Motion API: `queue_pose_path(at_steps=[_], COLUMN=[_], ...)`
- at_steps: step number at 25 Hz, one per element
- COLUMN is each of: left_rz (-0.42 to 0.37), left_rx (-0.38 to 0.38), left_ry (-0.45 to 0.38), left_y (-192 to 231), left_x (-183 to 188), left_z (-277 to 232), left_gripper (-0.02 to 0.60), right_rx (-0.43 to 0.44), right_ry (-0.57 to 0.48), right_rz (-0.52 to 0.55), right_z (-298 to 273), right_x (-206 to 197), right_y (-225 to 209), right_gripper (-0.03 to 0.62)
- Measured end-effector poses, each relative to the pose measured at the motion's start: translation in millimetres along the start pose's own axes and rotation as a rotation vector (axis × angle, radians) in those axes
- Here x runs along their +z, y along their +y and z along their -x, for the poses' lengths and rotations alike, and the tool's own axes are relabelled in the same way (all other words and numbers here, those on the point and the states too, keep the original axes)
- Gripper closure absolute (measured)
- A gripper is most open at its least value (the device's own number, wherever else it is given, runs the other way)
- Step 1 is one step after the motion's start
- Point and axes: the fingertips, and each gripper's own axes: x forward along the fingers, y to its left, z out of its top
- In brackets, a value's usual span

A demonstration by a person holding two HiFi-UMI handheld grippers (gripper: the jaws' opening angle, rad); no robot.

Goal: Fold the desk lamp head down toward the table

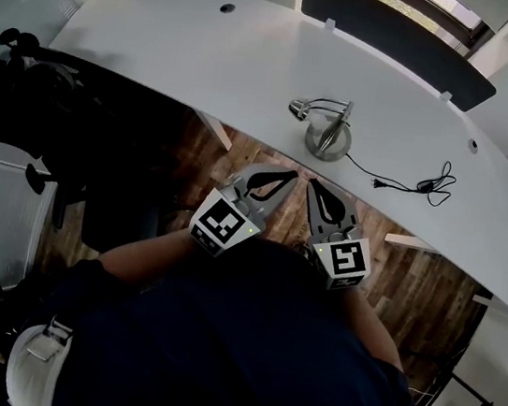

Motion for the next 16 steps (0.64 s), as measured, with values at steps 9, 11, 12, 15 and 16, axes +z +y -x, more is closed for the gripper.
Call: queue_pose_path(at_steps=[9, 11, 12, 15, 16], left_rz=[0.000, -0.004, -0.007, -0.012, -0.013], left_rx=[0.001, 0.001, 0.001, 0.000, -0.001], left_ry=[-0.008, -0.006, -0.006, -0.006, -0.006], left_y=[-0.7, -0.5, -0.5, -1.1, -1.4], left_x=[-0.2, 0.4, 0.8, 1.6, 1.8], left_z=[0.9, 0.5, 0.4, 0.9, 1.2], left_gripper=[0.575, 0.575, 0.575, 0.575, 0.575], right_rx=[0.008, 0.006, 0.009, 0.019, 0.021], right_ry=[0.000, 0.009, 0.011, 0.009, 0.009], right_rz=[0.007, 0.003, 0.004, 0.019, 0.024], right_z=[-2.4, -2.6, -2.8, -3.8, -4.0], right_x=[0.4, 0.6, 0.9, 2.2, 2.4], right_y=[1.0, 0.7, 1.0, 2.7, 3.4], right_gripper=[0.583, 0.584, 0.583, 0.583, 0.583])
